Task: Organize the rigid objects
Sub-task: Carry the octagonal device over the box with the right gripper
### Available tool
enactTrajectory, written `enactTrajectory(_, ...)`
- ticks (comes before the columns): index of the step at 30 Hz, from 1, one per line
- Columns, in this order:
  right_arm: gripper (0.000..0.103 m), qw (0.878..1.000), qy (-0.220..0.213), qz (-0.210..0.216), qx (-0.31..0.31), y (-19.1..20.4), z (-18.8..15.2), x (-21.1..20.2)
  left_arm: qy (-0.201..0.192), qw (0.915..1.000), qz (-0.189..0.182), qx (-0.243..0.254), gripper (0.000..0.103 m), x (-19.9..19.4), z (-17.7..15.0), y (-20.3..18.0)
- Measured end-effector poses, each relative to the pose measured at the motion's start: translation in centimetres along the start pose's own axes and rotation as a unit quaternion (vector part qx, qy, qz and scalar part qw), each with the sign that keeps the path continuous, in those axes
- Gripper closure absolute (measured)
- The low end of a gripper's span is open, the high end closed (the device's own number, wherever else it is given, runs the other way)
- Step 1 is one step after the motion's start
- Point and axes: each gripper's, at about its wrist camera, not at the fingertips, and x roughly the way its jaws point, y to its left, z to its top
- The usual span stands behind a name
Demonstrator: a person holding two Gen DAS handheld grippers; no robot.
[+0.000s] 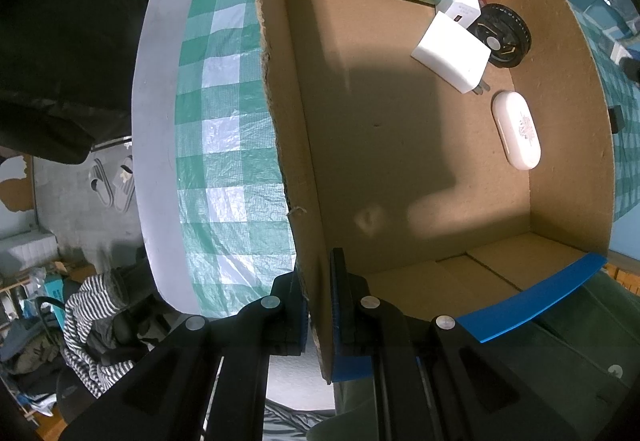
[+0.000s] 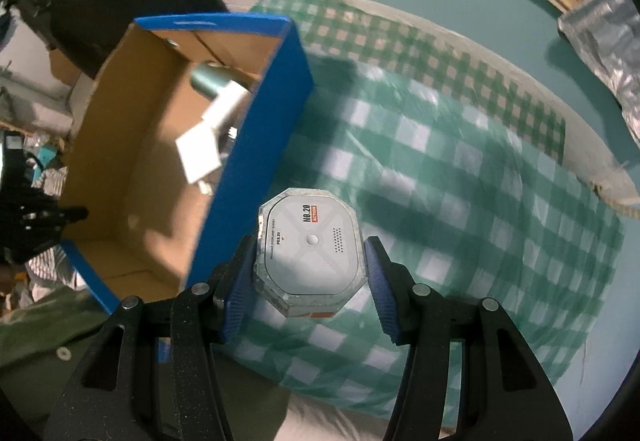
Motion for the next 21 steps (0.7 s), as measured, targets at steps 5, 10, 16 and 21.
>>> enactTrajectory(5,0.048,0.999,-0.012,0.013,-0.033,2.1,1.2,-1.0,0.0,1.0,-0.001,-0.001,0.095,-0.1,0.2,0.0)
enactTrajectory(10,0.048,0.997,-0.013,0.019,-0.07,4.4,2.4,-1.1,0.0,1.0,-0.001,-0.001,0.095,0.0,0.2,0.1)
enactTrajectory(16,0.048,0.994,-0.005,0.025,-0.108,7.6,3.4,0.4,0.0,1.0,0.0,0.002,0.095,-0.1,0.3,0.1)
enactTrajectory(21,0.048,0.99,0.006,0.017,-0.137,9.6,3.7,2.1,-0.002,1.0,0.0,0.005,0.095,-0.3,0.4,0.1)
